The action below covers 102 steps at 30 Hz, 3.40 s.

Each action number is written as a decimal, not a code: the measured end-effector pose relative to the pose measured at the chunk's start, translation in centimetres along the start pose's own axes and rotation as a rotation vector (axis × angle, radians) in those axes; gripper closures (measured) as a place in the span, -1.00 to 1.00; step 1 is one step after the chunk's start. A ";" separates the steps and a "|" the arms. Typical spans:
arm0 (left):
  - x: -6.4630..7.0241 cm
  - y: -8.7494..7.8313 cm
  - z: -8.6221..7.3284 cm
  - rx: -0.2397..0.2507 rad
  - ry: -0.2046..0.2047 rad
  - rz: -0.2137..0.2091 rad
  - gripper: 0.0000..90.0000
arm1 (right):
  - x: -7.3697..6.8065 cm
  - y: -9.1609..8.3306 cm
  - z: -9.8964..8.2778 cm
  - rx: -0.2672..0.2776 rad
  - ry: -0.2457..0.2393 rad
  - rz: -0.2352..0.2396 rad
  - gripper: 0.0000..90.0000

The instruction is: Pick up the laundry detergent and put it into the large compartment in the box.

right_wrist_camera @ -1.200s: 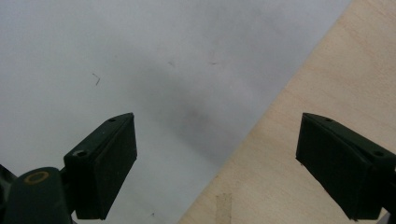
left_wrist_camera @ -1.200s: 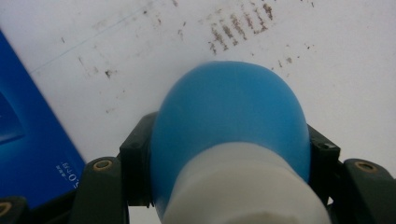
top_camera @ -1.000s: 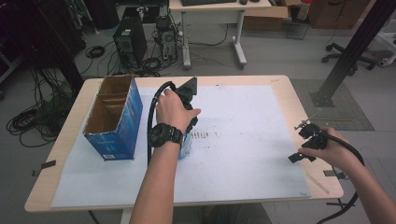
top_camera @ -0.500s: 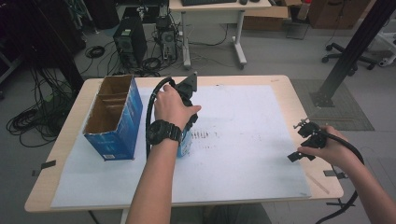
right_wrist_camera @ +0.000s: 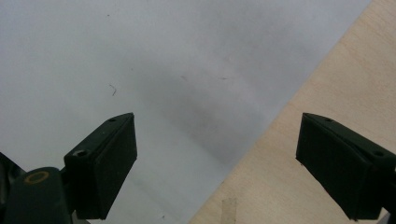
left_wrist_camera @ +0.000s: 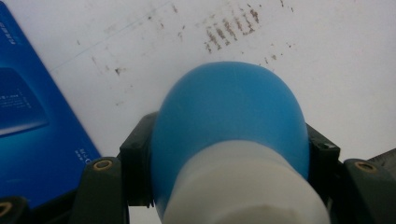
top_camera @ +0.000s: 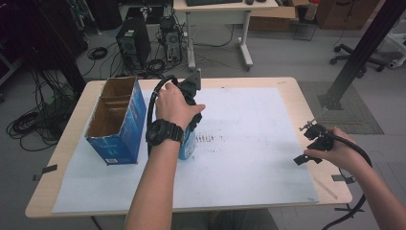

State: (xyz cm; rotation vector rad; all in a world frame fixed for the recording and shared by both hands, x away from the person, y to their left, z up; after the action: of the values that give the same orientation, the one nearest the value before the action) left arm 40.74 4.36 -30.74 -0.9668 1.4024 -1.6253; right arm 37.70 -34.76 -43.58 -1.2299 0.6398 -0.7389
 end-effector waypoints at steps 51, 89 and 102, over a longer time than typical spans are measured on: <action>1.4 -7.0 1.0 0.005 0.039 0.009 -0.17 | 0.4 -1.2 0.3 0.015 0.011 -0.001 -0.72; 0.4 -9.5 1.5 -0.003 0.020 -0.008 -0.17 | 0.2 -1.2 0.9 0.017 0.012 0.018 -0.72; -0.7 -10.0 1.9 0.004 -0.017 -0.015 -0.17 | 0.2 -2.2 1.1 0.023 0.015 0.012 -0.71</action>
State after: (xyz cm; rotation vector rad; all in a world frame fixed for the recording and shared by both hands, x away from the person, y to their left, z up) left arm 42.04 5.22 -20.66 -0.9891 1.3834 -1.6264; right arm 38.36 -34.57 -41.20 -1.1996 0.6487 -0.7444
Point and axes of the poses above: each handheld gripper's, and its own axes: y roughly forward along the jaws, z roughly out of its top, x roughly to its right, the point moved 6 cm from there along y, roughly forward along the jaws, and after that the axes turned 4 degrees about -z, right-handed, at the moved point
